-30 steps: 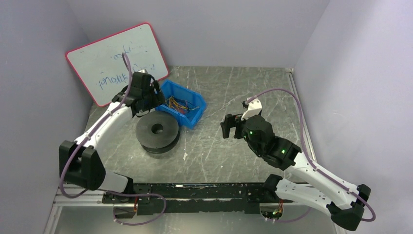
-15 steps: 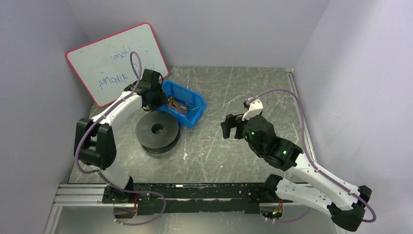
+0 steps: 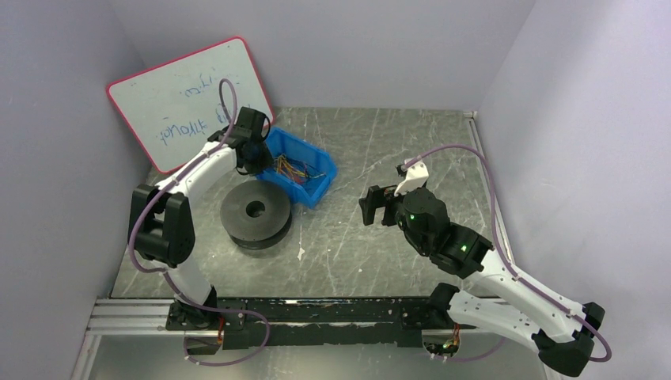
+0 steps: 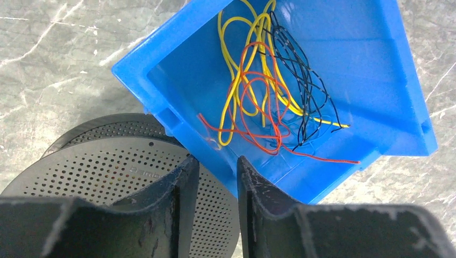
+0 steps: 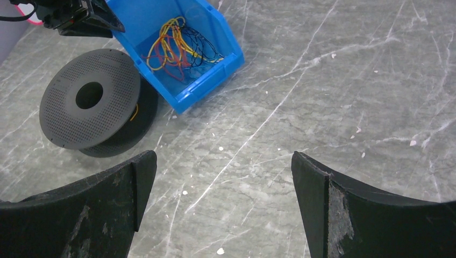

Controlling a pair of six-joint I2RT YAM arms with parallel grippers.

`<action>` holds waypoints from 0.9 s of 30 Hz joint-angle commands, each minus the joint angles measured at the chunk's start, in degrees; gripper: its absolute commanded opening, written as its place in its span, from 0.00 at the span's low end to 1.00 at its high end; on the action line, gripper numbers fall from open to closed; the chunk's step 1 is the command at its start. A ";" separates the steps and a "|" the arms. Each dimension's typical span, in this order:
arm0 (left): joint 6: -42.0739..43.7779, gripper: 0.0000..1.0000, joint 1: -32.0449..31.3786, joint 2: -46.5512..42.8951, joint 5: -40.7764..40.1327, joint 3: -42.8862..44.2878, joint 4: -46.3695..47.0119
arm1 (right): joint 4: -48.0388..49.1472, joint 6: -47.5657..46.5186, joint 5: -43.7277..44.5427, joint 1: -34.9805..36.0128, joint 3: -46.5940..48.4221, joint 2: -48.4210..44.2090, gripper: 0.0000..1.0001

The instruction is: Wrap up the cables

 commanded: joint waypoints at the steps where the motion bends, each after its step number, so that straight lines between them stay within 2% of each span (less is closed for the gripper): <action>1: 1.35 0.35 -1.17 1.22 0.42 3.16 -0.49 | 0.21 0.46 -0.07 0.20 -0.62 -0.80 1.00; 15: 3.40 0.16 -3.47 4.44 2.37 6.53 1.06 | -0.07 0.67 0.07 0.19 -0.58 -1.37 1.00; 18: 4.00 0.08 -4.30 5.09 3.31 7.35 2.31 | 0.04 0.66 0.03 0.18 -0.60 -1.31 1.00; 27: 4.88 0.07 -8.19 9.28 4.04 12.15 3.40 | -0.67 1.24 1.20 0.14 -0.25 -1.61 1.00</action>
